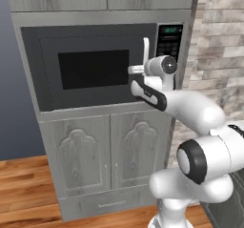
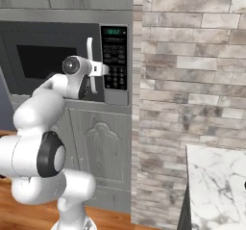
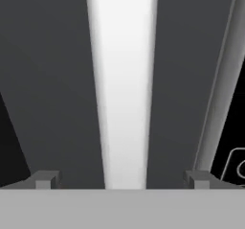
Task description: The microwave is finished heating the shrimp and tomato. Take the bowl containing the food and place it on the dining counter.
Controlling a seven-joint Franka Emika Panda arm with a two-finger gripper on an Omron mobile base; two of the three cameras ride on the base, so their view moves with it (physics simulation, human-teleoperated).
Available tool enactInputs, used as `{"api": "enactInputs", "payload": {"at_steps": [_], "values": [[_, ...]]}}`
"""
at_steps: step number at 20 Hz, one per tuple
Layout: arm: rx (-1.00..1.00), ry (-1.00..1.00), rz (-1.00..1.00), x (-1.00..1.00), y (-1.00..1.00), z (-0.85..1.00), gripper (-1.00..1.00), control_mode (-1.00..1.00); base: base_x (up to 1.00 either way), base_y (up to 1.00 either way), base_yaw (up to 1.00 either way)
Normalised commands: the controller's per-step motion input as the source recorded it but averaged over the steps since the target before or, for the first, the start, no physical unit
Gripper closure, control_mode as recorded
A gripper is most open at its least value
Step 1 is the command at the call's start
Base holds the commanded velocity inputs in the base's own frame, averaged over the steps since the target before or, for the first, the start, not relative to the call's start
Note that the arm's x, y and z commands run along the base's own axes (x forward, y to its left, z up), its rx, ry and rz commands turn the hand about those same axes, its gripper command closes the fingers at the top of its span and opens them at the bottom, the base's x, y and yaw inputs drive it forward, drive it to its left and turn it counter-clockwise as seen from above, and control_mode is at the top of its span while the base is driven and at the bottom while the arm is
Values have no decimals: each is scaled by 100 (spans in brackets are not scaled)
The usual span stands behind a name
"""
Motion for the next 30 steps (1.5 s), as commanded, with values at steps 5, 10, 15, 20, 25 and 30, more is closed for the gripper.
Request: {"api": "enactInputs", "payload": {"at_steps": [5,10,15,20,25,30], "values": [[0,0,0,45,0,0,-100,-100,0,0,0],[0,0,0,48,0,-1,-100,-100,0,0,0],[0,0,0,28,0,0,100,-100,0,0,0],[0,0,0,0,0,0,100,-100,0,0,0],[0,0,0,-2,0,0,100,-100,0,0,0],[0,0,0,-32,0,3,100,-100,0,0,0]]}}
